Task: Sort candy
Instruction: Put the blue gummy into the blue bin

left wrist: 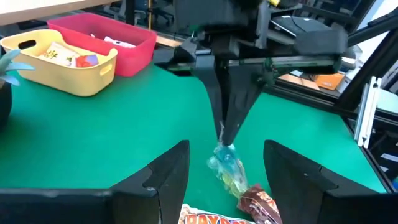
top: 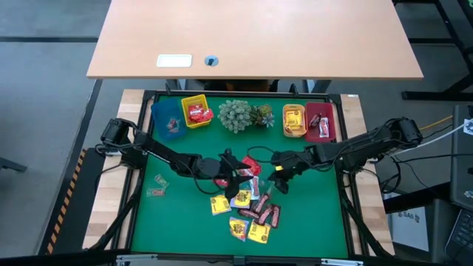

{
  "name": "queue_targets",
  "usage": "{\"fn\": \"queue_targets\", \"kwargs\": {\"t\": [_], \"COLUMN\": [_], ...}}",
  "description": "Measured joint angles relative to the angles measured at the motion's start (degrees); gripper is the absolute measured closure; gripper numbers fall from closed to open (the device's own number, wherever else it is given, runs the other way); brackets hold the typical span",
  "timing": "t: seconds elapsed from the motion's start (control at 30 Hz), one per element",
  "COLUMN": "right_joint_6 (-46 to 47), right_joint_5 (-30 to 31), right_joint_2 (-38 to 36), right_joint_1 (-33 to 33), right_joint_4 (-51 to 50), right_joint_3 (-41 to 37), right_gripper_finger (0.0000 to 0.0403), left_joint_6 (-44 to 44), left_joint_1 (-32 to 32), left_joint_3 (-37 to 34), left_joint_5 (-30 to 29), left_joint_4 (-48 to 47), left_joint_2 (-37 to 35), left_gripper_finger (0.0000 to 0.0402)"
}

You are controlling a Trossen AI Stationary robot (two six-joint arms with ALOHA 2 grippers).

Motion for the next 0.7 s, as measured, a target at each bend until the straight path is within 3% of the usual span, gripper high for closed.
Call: {"fn": "queue_targets", "kwargs": {"t": [0.27, 0.7], "right_joint_6": [0.00, 0.00], "right_joint_5": [8.49, 8.64], "right_joint_2": [-0.02, 0.09], "right_joint_1": [0.00, 0.00], "right_joint_4": [2.55, 11.97], "right_joint_3": [1.66, 1.66], "right_gripper_finger": [0.0391, 0.0391], "left_joint_6": [-0.03, -0.11], "left_joint_1": [0.09, 0.09], "left_joint_3": [0.00, 0.00], "left_joint_5": [0.01, -0.06], "left_joint_4": [-0.05, -0.14], "left_joint_2": [0.00, 0.00], "left_gripper_finger": [0.0211, 0.0211]}}
